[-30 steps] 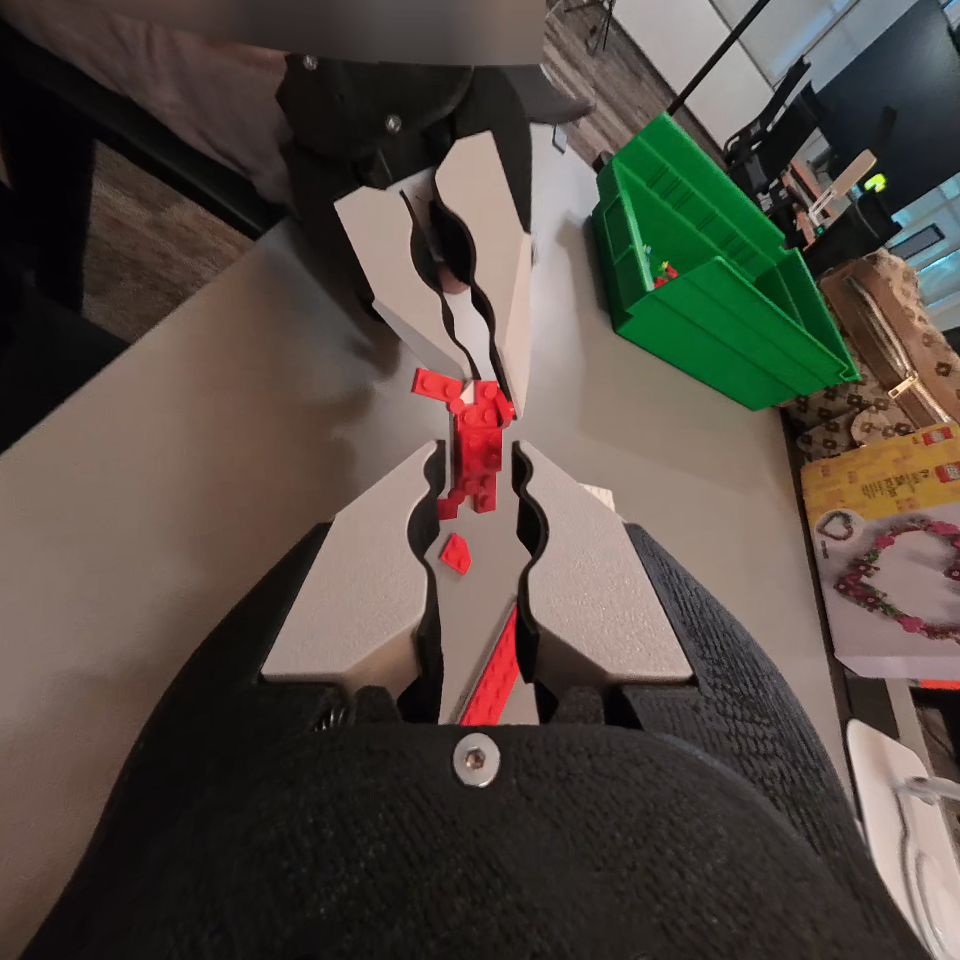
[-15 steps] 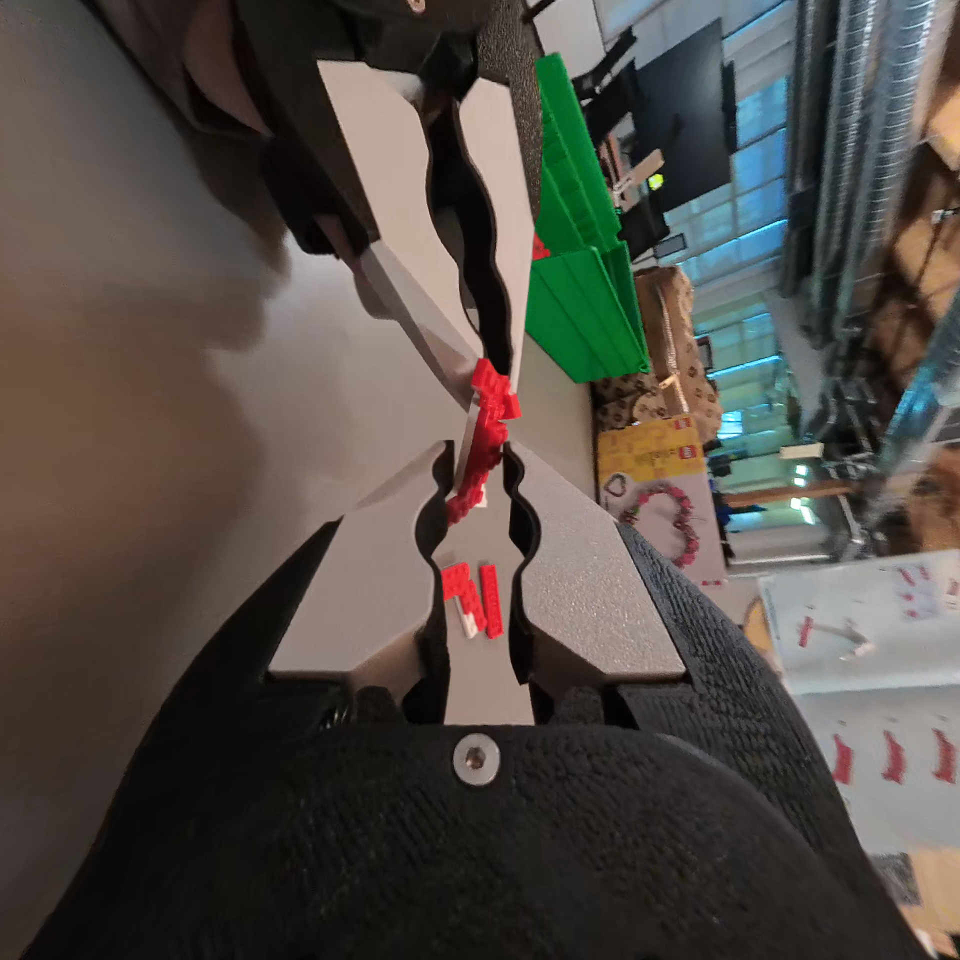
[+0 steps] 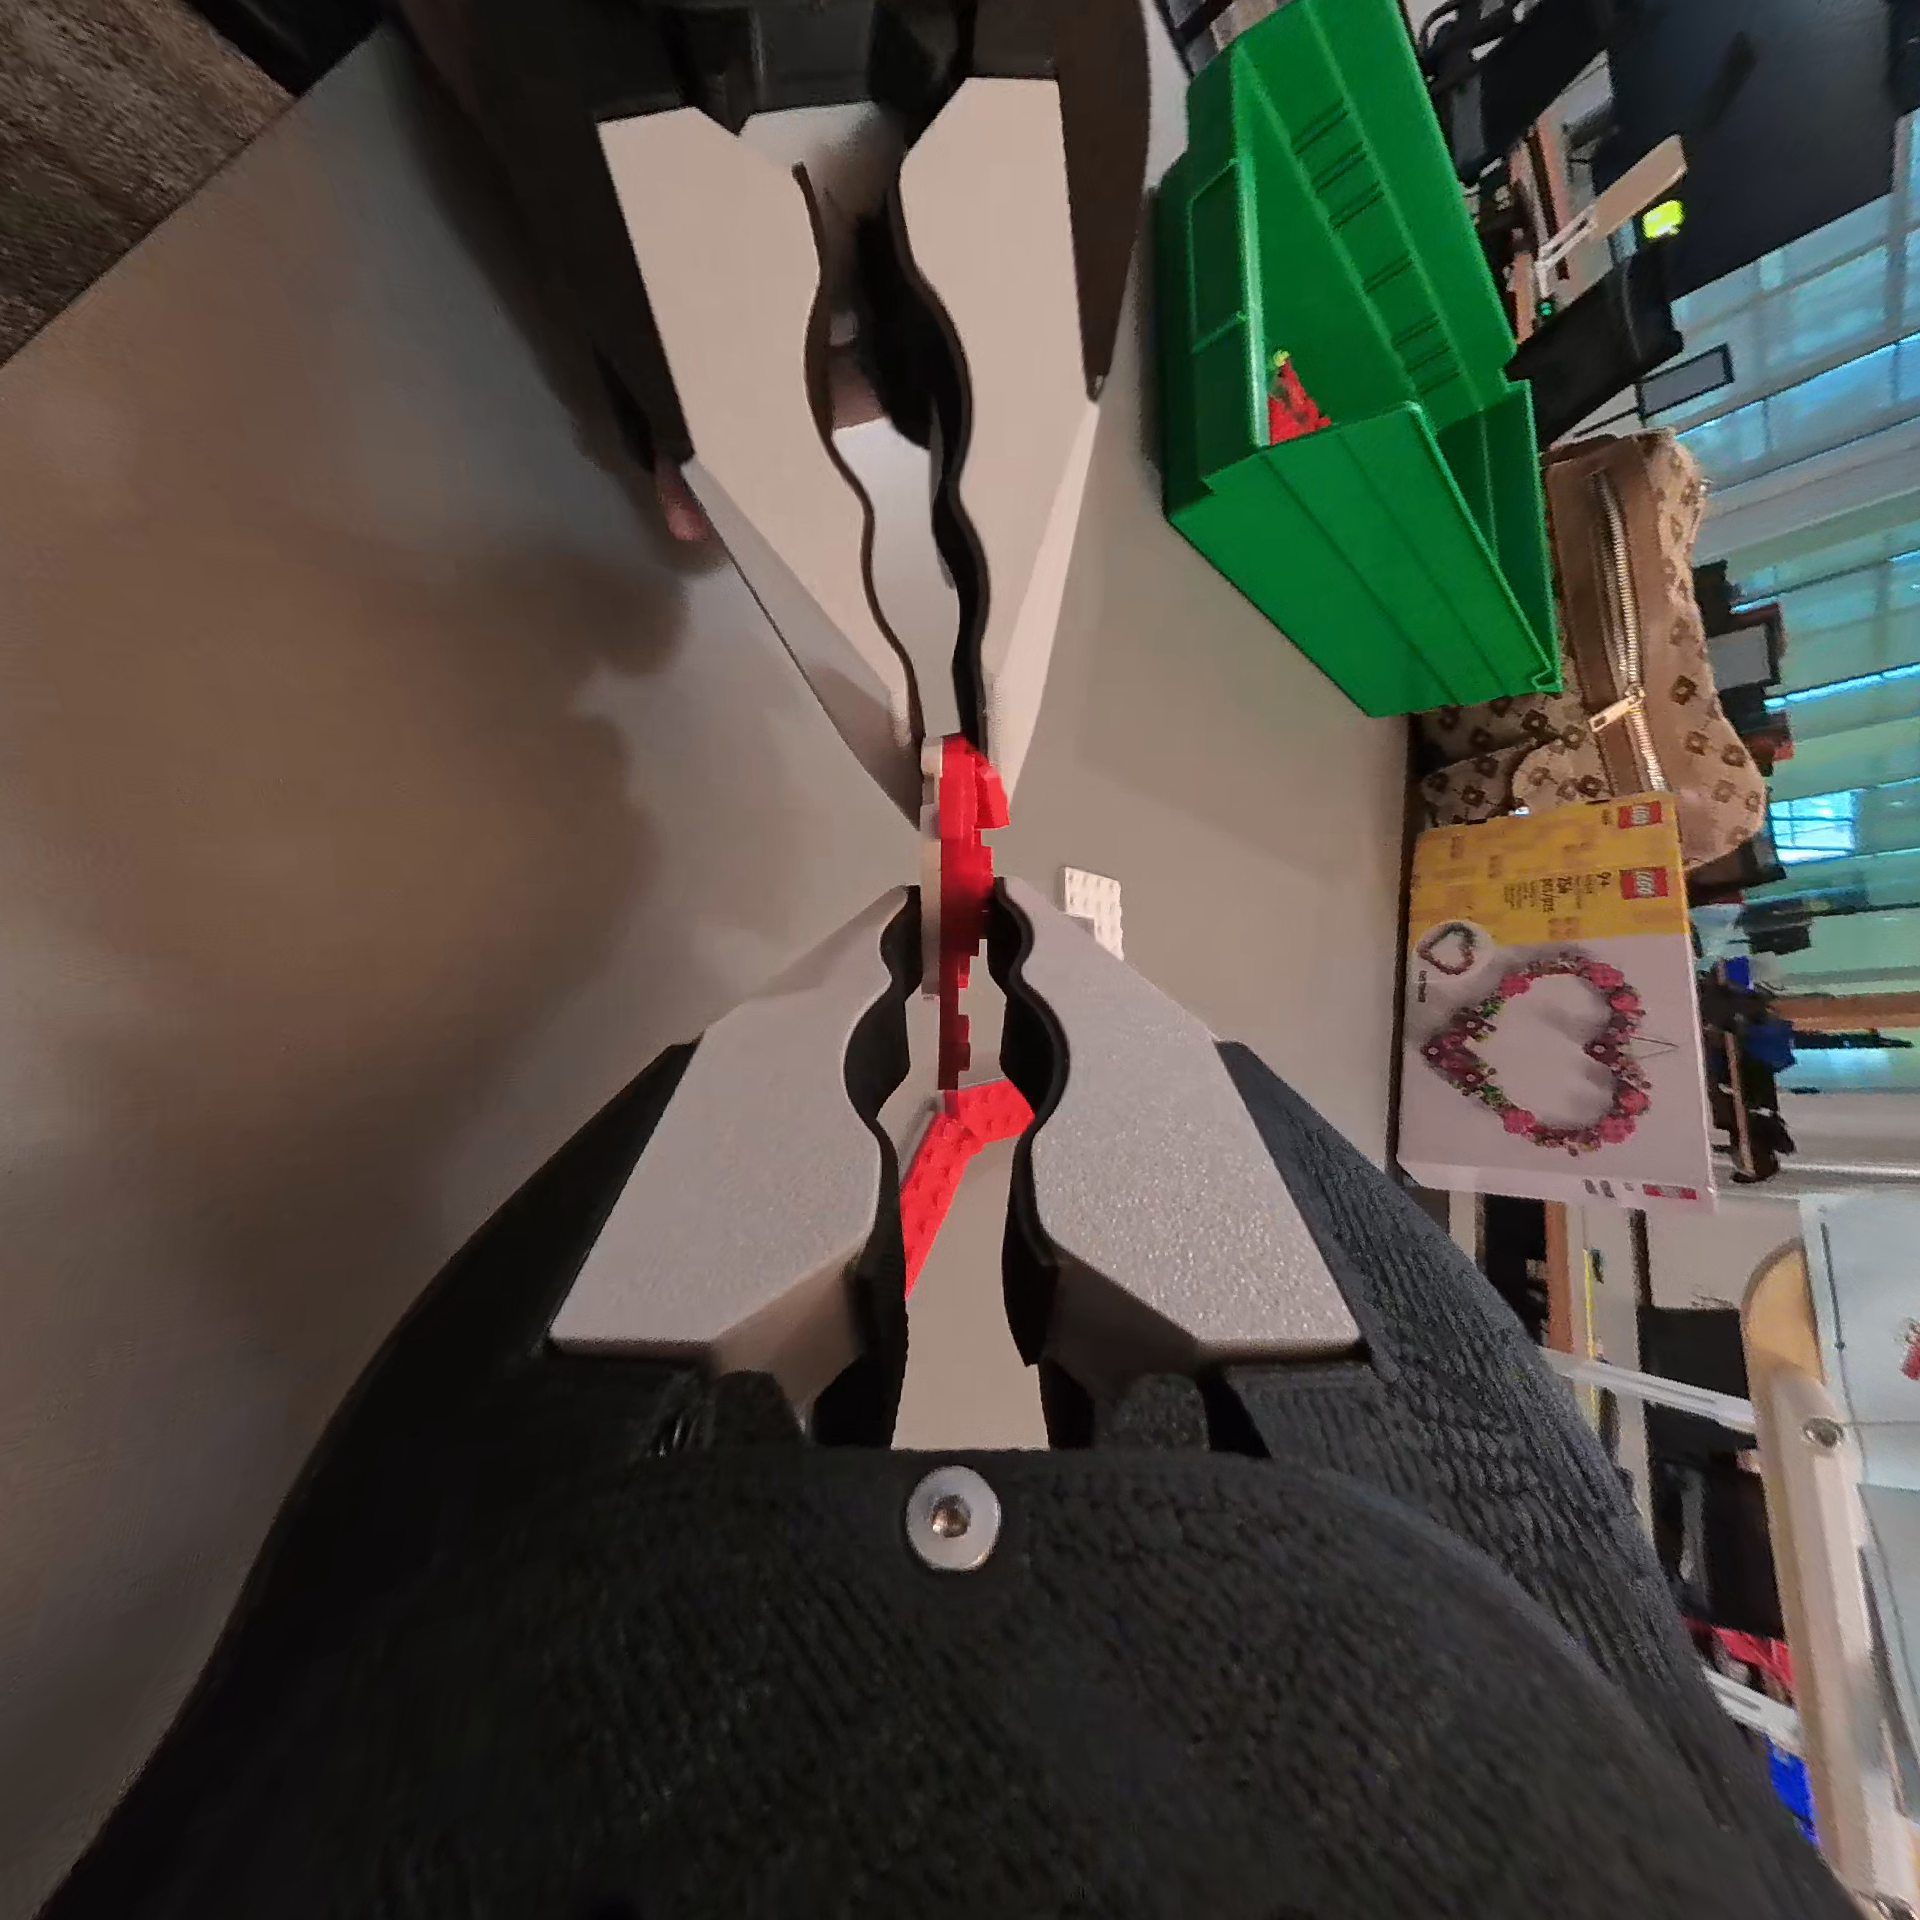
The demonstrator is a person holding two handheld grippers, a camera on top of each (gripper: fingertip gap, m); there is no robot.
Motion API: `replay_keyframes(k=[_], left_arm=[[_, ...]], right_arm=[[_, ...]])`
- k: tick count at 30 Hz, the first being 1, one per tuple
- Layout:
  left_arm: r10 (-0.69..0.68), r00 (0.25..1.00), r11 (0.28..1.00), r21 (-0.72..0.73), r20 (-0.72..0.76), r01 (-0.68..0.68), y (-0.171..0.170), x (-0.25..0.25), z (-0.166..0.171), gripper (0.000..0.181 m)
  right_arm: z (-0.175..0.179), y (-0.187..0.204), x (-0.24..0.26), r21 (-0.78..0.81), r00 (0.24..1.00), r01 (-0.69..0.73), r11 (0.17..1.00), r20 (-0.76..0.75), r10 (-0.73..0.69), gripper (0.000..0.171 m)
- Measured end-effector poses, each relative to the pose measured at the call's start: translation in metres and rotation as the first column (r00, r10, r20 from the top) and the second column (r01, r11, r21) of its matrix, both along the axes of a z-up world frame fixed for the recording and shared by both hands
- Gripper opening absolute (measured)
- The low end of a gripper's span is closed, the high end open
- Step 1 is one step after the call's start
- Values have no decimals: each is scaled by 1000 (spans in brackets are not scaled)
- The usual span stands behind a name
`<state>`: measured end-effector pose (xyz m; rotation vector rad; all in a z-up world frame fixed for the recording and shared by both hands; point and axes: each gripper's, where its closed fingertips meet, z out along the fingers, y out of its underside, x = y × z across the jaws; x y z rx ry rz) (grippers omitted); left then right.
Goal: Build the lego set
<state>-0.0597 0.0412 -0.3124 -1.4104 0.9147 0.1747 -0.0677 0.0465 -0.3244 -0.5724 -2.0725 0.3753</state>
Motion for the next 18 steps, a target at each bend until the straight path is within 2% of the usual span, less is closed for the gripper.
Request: replay_keyframes(k=[8, 12, 18], left_arm=[[-95, 995, 994, -50, 11, 95, -8, 14, -8, 8], [-157, 986, 973, -163, 55, 164, -12, 20, -19, 5], [-115, 987, 966, -219, 112, 137, -9, 9, -19, 5]], right_arm=[[-10, -10, 13, -62, 992, -73, 995, 97, 79, 9], [-21, -16, 19, -137, 979, -115, 984, 154, 135, 9], [-35, -13, 25, -196, 962, -98, 976, 231, 143, 10]])
